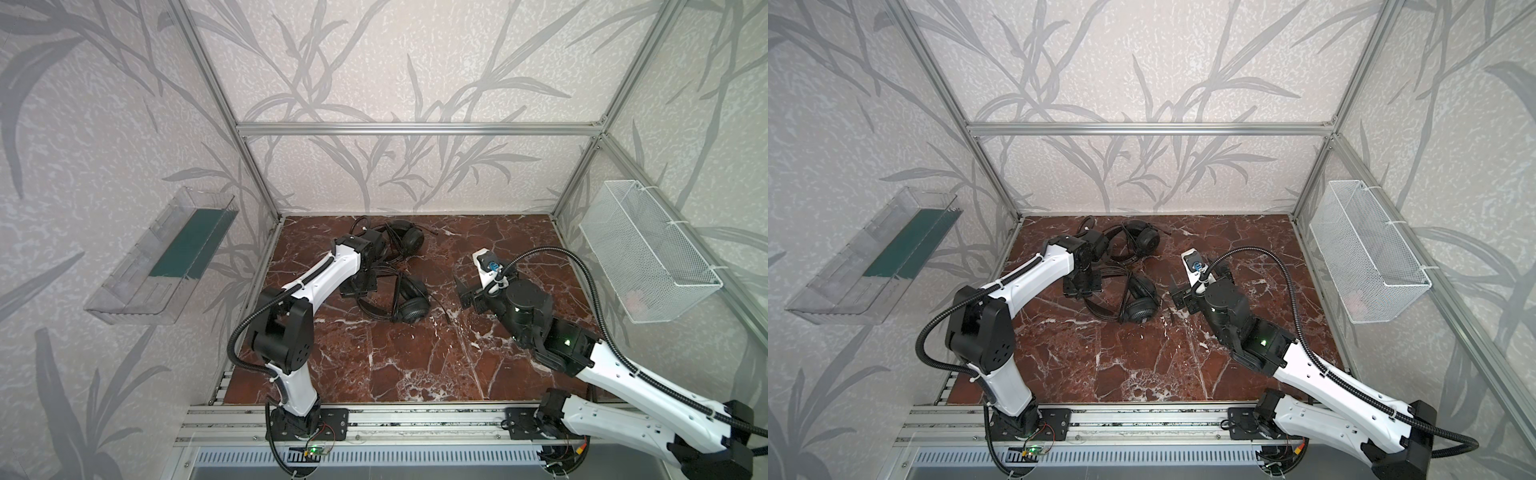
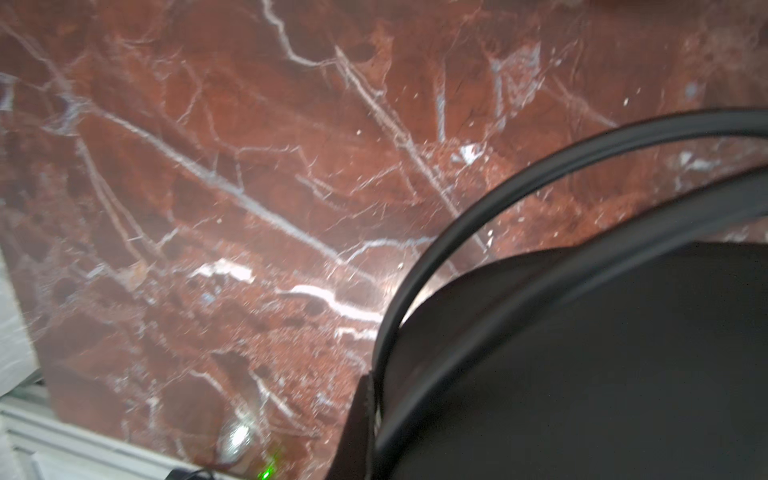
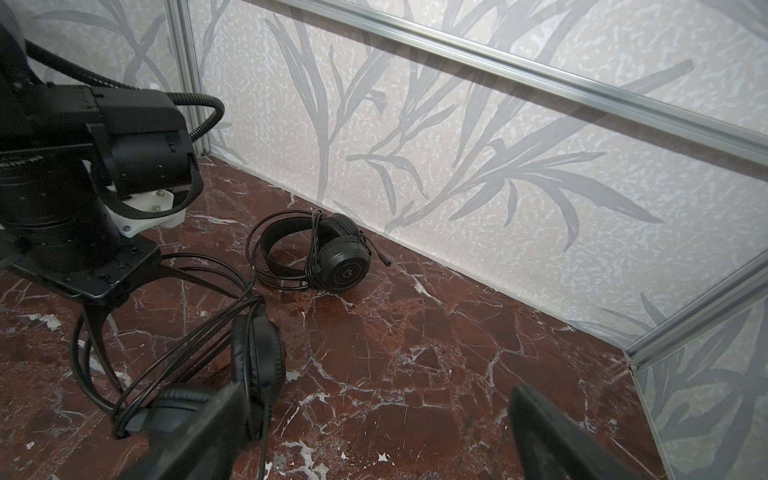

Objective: Wrap the headphones

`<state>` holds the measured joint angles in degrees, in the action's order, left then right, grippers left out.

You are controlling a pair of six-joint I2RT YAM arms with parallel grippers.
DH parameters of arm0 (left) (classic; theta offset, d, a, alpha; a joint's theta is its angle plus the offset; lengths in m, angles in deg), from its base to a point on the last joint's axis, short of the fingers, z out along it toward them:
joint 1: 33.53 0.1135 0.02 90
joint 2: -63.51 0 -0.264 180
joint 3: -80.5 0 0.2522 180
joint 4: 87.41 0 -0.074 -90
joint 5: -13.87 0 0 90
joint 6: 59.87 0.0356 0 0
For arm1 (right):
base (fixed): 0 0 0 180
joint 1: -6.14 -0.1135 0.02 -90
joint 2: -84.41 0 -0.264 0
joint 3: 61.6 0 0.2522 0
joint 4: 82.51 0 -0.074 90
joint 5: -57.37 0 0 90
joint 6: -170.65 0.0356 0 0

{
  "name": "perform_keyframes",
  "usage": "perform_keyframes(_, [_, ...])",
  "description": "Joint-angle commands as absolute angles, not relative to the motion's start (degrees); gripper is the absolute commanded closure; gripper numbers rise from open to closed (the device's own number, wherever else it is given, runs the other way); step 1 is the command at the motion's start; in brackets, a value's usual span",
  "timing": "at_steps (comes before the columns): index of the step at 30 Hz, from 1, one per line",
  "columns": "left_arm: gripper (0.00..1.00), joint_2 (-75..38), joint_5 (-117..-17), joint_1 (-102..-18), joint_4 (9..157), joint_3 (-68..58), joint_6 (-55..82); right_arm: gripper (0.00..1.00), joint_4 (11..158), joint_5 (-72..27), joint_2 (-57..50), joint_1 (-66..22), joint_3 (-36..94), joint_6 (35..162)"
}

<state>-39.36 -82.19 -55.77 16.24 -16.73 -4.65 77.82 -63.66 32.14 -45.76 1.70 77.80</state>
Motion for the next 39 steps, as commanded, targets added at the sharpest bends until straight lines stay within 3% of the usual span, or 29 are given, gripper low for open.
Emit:
perform_keyframes(1, [1.00,-39.6,-79.4,-54.5,22.5,-16.7,-6.7,0.01,79.6,-63.9,33.4,-45.6,0.7,78.9])
perform_keyframes(10, [1.00,-41.4,-77.9,-54.4,27.3,-12.3,-7.2,0.01,79.8,-63.2,32.5,-45.6,0.5,79.4])
perform_keyframes(23, [0.55,-38.0,-75.9,-53.5,27.0,-8.5,-8.3,0.01,77.7,-62.8,32.9,-45.6,1.1,79.9])
perform_keyframes(25, [0.43,-36.3,-76.0,-53.4,26.7,-8.7,-8.2,0.01,77.1,-62.8,33.2,-45.6,1.4,79.9])
perform_keyframes(27, [0.18,-34.6,-76.3,-53.3,26.4,-8.6,-8.1,0.01,76.9,-63.4,33.5,-45.6,1.2,79.7])
perform_keyframes(28, [0.11,-33.8,-76.5,-53.3,26.2,-8.6,-8.2,0.01,77.0,-63.8,33.5,-45.6,1.0,79.5])
perform_keyframes(39, [0.03,-21.5,-72.3,-53.2,33.6,-8.2,-12.9,0.01,74.8,-68.2,34.1,-43.4,-0.1,78.0])
